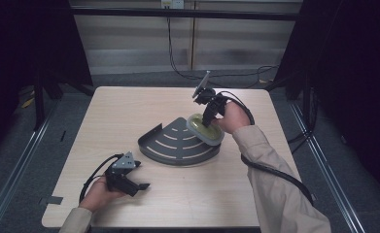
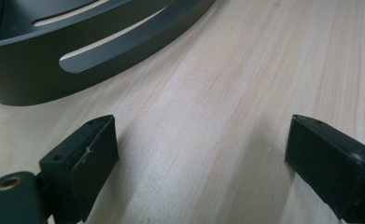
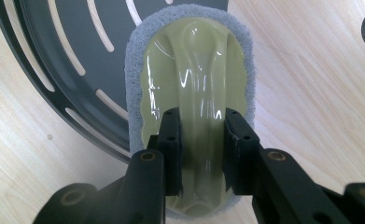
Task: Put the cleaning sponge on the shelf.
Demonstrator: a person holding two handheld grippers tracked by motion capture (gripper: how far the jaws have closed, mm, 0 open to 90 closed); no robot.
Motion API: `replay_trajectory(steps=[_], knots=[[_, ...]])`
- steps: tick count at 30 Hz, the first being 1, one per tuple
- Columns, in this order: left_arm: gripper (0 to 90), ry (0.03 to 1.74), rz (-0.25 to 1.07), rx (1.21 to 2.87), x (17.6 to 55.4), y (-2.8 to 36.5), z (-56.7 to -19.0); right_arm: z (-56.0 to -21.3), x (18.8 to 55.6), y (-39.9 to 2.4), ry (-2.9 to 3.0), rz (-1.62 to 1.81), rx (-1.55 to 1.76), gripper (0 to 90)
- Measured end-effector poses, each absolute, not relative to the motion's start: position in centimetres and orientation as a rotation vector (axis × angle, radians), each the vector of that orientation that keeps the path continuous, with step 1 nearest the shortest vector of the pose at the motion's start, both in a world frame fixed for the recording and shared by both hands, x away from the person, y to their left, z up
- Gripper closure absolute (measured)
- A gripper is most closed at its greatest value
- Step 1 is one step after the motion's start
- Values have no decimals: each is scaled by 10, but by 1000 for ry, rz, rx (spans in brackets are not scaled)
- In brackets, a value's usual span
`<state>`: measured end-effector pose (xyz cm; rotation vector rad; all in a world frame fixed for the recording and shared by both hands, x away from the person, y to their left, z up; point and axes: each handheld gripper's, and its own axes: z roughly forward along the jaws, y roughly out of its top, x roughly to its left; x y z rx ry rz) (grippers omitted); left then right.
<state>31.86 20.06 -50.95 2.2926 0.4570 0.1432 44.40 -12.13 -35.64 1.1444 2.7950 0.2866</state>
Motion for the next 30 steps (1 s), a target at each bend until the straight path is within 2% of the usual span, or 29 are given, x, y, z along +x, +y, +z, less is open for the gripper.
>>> replay_trajectory(steps=[30], knots=[[90, 460, 143, 2289, 318, 200, -510, -374, 454, -106, 2780, 314, 1227, 718]])
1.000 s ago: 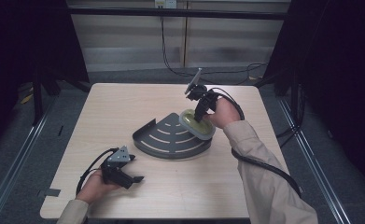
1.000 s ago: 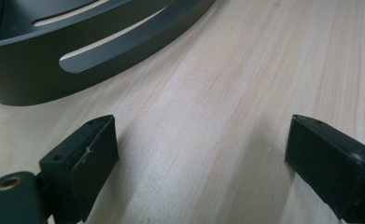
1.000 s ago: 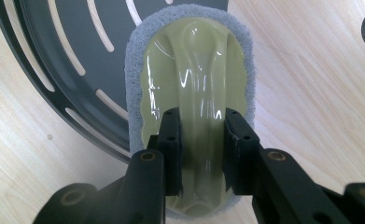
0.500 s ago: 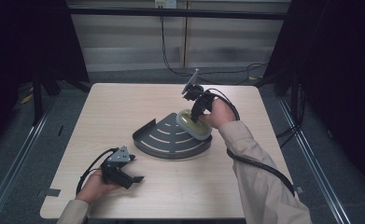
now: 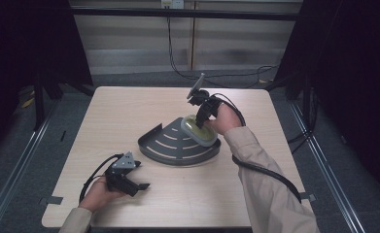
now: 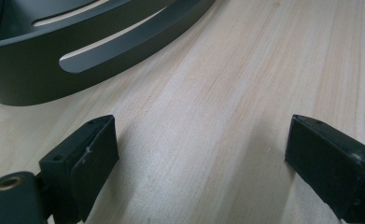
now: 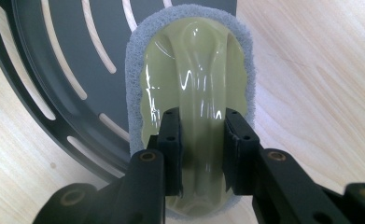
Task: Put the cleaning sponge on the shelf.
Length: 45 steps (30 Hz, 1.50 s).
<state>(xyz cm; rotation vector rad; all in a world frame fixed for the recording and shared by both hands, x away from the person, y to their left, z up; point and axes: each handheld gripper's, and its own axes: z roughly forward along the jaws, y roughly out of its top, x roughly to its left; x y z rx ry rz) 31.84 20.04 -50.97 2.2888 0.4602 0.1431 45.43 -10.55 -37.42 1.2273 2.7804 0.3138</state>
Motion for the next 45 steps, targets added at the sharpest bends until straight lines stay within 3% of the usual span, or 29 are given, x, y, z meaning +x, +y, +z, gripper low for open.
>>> replay_trajectory(steps=[45], knots=[[90, 462, 146, 2290, 318, 200, -510, -412, 453, -101, 2814, 260, 1272, 715]])
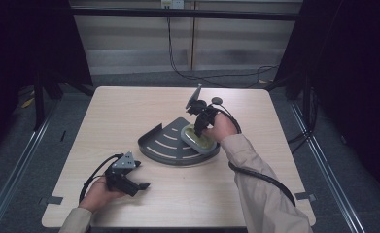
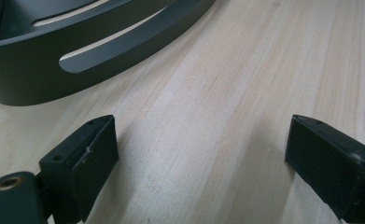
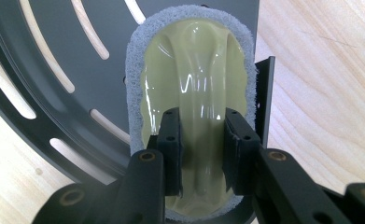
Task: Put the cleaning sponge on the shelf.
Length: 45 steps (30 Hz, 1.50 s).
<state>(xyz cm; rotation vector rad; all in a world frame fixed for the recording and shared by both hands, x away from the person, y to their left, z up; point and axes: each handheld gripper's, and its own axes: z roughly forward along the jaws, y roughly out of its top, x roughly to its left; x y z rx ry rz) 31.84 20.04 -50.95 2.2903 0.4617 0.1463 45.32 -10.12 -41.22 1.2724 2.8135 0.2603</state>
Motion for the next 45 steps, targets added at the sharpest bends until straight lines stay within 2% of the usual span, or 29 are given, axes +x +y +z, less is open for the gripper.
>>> replay_trajectory(steps=[45], knots=[[90, 462, 146, 2290, 318, 200, -510, -429, 455, -104, 2827, 213, 1287, 691]])
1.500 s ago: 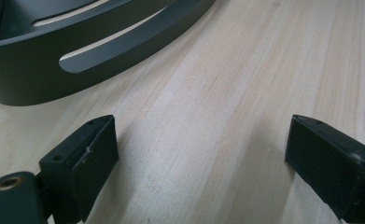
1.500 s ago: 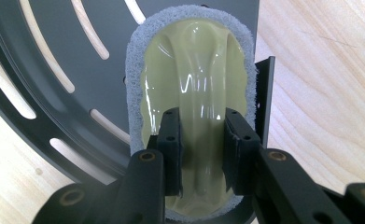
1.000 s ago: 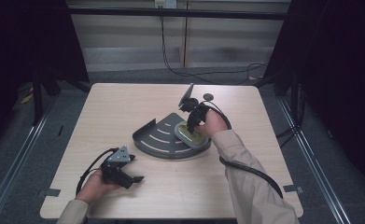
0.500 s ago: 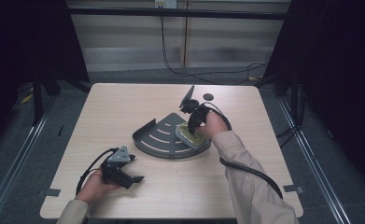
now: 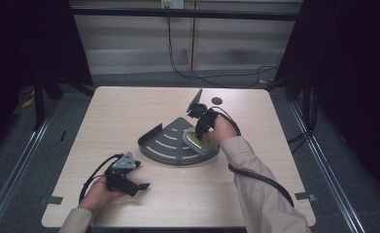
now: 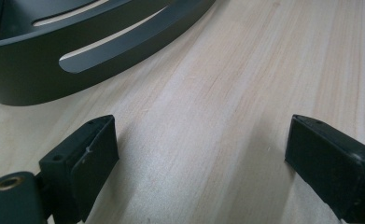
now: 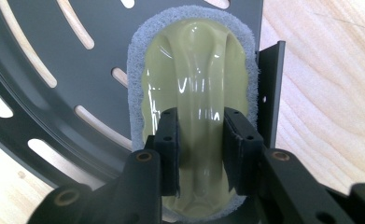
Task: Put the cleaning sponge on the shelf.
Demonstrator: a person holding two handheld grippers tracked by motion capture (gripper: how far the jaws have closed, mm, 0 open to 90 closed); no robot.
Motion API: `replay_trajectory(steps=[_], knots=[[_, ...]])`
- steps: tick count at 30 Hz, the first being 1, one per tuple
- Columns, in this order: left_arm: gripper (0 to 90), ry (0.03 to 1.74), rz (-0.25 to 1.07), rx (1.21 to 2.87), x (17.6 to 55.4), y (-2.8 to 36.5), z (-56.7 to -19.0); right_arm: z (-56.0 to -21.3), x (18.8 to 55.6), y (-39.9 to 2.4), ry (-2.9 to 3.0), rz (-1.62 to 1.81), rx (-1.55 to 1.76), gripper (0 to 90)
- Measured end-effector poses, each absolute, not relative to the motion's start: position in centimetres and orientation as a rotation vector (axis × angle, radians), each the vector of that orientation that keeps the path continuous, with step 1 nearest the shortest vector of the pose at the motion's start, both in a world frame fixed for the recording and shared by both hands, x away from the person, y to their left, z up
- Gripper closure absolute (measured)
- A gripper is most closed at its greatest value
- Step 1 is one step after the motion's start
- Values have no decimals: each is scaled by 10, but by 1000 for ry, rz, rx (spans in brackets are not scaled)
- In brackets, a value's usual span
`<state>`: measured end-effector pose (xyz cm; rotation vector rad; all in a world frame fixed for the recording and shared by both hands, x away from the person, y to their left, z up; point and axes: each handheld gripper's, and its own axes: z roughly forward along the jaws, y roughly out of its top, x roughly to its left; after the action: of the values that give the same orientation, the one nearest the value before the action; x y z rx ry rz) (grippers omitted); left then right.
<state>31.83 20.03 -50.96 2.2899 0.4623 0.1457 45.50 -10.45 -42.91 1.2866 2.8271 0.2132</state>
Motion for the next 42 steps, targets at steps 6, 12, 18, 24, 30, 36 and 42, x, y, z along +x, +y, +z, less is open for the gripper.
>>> replay_trajectory(steps=[6, 12, 18, 24, 30, 36, 42], knots=[[90, 462, 146, 2290, 318, 200, -510, -429, 454, -104, 2824, 215, 1284, 685], [90, 461, 147, 2291, 318, 200, -510, -429, 454, -104, 2816, 208, 1282, 640], [90, 462, 147, 2290, 318, 200, -510, -428, 454, -104, 2807, 206, 1287, 590], [90, 462, 145, 2290, 318, 200, -510, -425, 454, -105, 2799, 216, 1295, 516], [90, 462, 146, 2290, 318, 200, -510, -422, 453, -104, 2796, 236, 1287, 424], [89, 462, 146, 2290, 318, 200, -510, -420, 451, -103, 2808, 260, 1277, 354], [89, 462, 146, 2290, 318, 200, -510, -418, 448, -105, 2825, 275, 1245, 282]])
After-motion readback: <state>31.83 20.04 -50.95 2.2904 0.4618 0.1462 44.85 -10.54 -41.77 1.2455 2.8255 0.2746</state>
